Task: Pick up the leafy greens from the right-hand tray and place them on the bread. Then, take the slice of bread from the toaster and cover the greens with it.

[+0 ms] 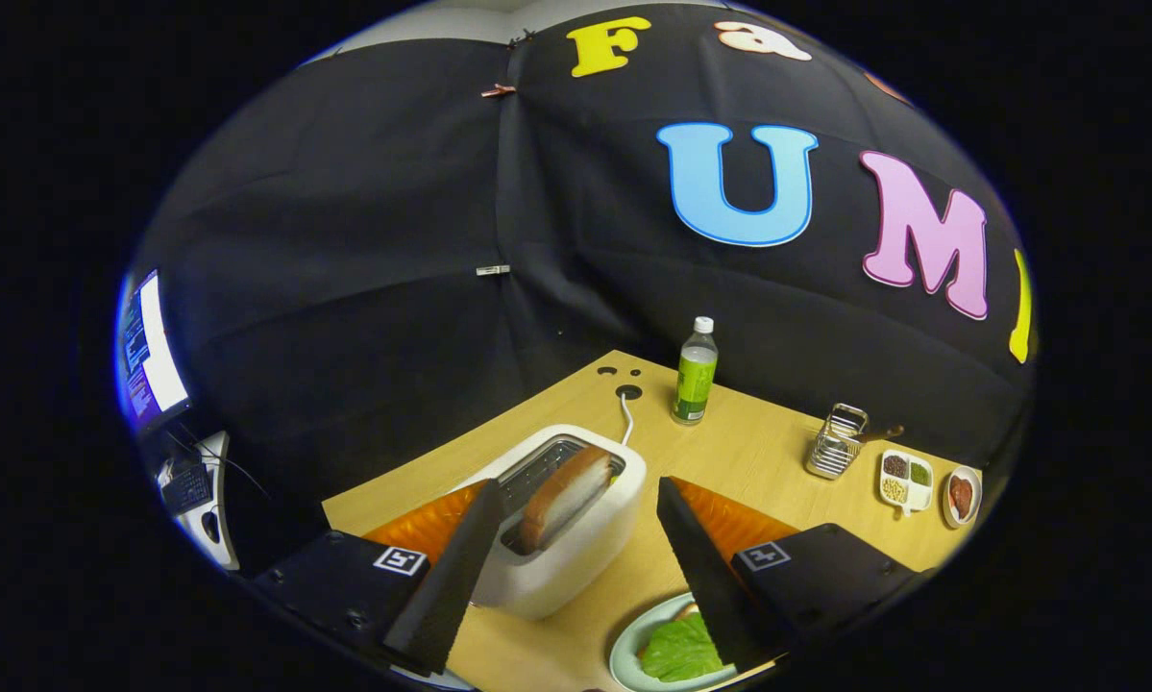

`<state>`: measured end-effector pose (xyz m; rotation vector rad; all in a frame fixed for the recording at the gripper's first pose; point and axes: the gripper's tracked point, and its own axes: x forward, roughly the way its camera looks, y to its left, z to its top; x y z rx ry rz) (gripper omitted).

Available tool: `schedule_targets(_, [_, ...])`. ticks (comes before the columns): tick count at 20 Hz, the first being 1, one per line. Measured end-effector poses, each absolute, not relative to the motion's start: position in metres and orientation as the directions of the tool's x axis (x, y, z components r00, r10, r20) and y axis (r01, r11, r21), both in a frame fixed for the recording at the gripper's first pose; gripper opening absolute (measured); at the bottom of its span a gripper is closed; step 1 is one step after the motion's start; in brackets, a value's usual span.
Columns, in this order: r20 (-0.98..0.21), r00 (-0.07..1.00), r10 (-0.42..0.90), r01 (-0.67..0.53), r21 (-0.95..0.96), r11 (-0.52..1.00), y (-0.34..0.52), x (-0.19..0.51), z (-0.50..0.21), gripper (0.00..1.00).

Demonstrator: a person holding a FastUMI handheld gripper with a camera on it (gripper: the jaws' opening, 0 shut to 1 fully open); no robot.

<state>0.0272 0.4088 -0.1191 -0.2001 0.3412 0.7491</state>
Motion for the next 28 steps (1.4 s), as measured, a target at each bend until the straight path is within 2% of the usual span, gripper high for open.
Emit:
schedule_targets(7, [-0.422,0.697,0.58,-0.677,-0.121,0.726,0.436,0.052,-0.153,1.0])
schedule_targets(9, [-0.44,0.703,0.558,-0.664,-0.127,0.737,0.44,0.058,-0.162,0.91])
schedule_targets(10, [-0.451,0.703,0.55,-0.659,-0.122,0.742,0.443,0.06,-0.169,0.81])
schedule_targets(13, [-0.465,0.71,0.529,-0.646,-0.133,0.752,0.444,0.063,-0.176,0.74])
schedule_targets(15, [-0.477,0.71,0.518,-0.646,-0.148,0.748,0.446,0.063,-0.182,0.65])
schedule_targets(22, [-0.497,0.684,0.533,-0.65,-0.085,0.755,0.452,0.052,-0.184,0.19])
schedule_targets(24, [-0.496,0.665,0.558,-0.66,-0.041,0.75,0.453,0.047,-0.179,0.13])
schedule_targets(28, [-0.467,0.649,0.6,-0.67,0.023,0.742,0.45,0.047,-0.156,0.11])
